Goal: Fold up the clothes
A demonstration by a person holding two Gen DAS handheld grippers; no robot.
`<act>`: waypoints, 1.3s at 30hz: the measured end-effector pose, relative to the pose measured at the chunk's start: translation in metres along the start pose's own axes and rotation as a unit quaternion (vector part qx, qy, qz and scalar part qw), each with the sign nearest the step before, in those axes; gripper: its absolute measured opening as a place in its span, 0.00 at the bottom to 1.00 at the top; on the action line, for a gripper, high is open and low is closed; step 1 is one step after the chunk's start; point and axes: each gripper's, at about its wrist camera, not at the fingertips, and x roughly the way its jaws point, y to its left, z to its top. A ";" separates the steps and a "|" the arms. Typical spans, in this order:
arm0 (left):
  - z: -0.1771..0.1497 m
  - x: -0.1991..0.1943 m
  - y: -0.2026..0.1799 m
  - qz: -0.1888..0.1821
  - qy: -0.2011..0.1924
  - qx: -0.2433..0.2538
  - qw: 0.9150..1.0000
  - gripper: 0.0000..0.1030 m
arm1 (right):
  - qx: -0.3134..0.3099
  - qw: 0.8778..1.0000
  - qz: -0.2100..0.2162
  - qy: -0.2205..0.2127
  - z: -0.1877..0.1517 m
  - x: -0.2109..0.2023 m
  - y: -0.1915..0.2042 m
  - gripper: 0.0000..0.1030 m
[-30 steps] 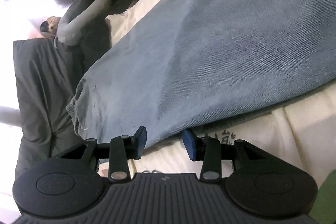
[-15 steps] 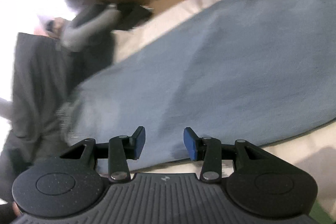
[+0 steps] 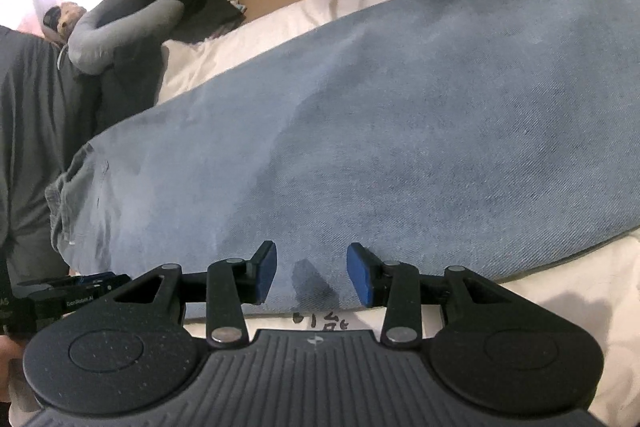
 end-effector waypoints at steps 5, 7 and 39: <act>0.020 0.002 0.006 -0.010 -0.009 0.011 1.000 0.35 | -0.002 1.000 -0.005 -0.024 0.007 -0.004 -0.003 0.45; 0.031 0.000 0.007 -0.005 -0.018 0.019 1.000 0.38 | -0.008 0.999 -0.014 -0.036 0.010 -0.006 -0.003 0.45; 0.159 0.015 -0.033 -0.038 -0.123 0.229 0.965 0.59 | -0.206 0.973 -0.066 -0.083 0.085 -0.010 0.014 0.62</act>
